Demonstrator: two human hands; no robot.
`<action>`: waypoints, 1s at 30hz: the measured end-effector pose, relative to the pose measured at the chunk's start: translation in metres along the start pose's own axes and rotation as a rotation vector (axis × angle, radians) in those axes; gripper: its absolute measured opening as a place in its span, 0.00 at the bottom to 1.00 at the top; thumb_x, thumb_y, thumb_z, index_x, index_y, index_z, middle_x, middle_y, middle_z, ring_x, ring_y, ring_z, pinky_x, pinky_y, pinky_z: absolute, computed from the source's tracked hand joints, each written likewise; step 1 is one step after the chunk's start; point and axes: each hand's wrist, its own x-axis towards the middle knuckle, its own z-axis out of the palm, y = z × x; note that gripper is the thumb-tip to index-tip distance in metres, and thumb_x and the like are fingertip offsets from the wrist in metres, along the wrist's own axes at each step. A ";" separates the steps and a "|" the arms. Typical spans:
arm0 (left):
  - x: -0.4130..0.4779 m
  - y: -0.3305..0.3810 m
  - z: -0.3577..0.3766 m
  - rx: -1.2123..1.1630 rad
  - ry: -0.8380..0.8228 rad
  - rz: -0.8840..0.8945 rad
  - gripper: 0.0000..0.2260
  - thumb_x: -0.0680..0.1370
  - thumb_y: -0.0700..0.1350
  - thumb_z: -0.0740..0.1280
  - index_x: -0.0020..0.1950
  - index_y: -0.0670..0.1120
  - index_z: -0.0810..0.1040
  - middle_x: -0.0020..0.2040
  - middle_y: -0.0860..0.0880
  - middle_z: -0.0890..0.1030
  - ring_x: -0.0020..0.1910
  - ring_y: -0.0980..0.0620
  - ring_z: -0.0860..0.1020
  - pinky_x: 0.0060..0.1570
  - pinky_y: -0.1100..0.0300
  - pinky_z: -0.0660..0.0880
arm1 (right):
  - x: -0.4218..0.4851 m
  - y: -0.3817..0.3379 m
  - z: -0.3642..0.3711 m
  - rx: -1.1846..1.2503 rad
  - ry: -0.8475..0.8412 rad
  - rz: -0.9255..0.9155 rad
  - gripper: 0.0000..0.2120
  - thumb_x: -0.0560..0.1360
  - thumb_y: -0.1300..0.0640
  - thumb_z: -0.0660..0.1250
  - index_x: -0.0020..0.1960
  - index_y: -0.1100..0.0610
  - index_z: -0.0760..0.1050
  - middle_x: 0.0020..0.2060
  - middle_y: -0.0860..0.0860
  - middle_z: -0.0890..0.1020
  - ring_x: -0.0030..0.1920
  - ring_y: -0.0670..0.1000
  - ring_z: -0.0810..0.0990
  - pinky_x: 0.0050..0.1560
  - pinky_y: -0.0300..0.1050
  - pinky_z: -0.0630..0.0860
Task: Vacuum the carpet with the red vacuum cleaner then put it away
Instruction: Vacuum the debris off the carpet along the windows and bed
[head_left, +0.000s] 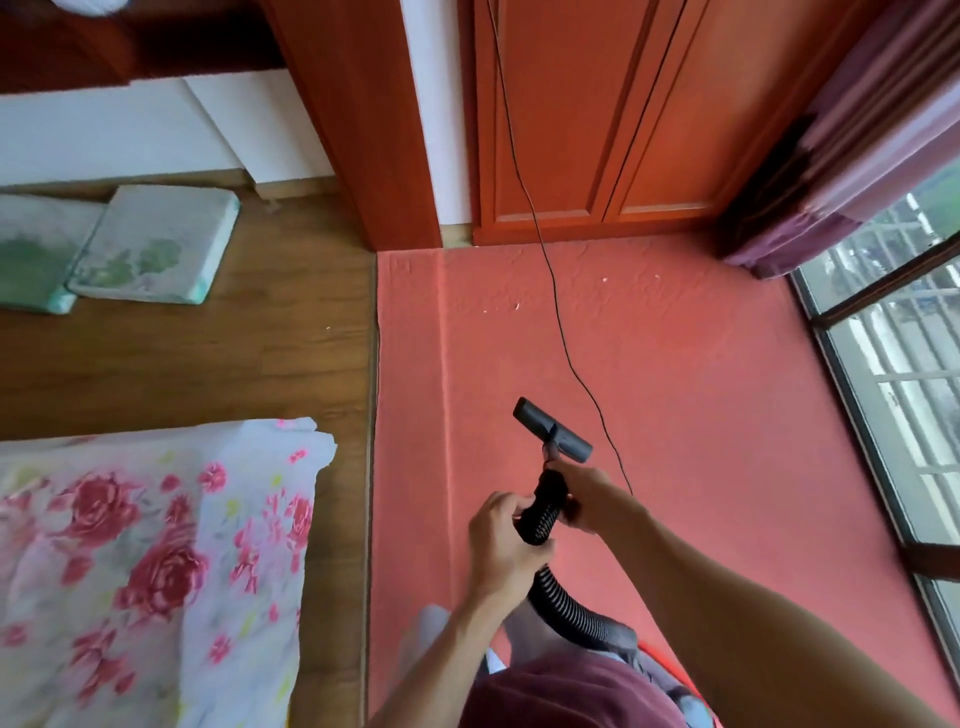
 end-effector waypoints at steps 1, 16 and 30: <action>0.008 0.001 0.000 -0.004 0.024 -0.014 0.15 0.60 0.38 0.78 0.45 0.45 0.82 0.44 0.52 0.82 0.42 0.56 0.79 0.46 0.71 0.71 | 0.005 -0.009 0.009 -0.012 -0.014 -0.001 0.10 0.73 0.57 0.72 0.48 0.62 0.76 0.35 0.57 0.79 0.29 0.54 0.80 0.30 0.43 0.77; 0.154 -0.023 -0.056 -0.209 0.016 -0.237 0.17 0.60 0.40 0.75 0.47 0.48 0.81 0.45 0.52 0.83 0.46 0.56 0.81 0.50 0.63 0.77 | 0.055 -0.120 0.136 -0.383 0.026 -0.078 0.22 0.65 0.53 0.80 0.49 0.68 0.79 0.36 0.59 0.81 0.32 0.56 0.80 0.28 0.42 0.72; 0.350 -0.059 -0.048 -0.342 -0.148 -0.426 0.18 0.61 0.42 0.77 0.50 0.49 0.84 0.44 0.52 0.86 0.43 0.59 0.83 0.43 0.71 0.76 | 0.171 -0.242 0.213 -0.767 0.291 -0.267 0.18 0.67 0.50 0.75 0.45 0.63 0.77 0.35 0.54 0.78 0.36 0.54 0.78 0.28 0.43 0.69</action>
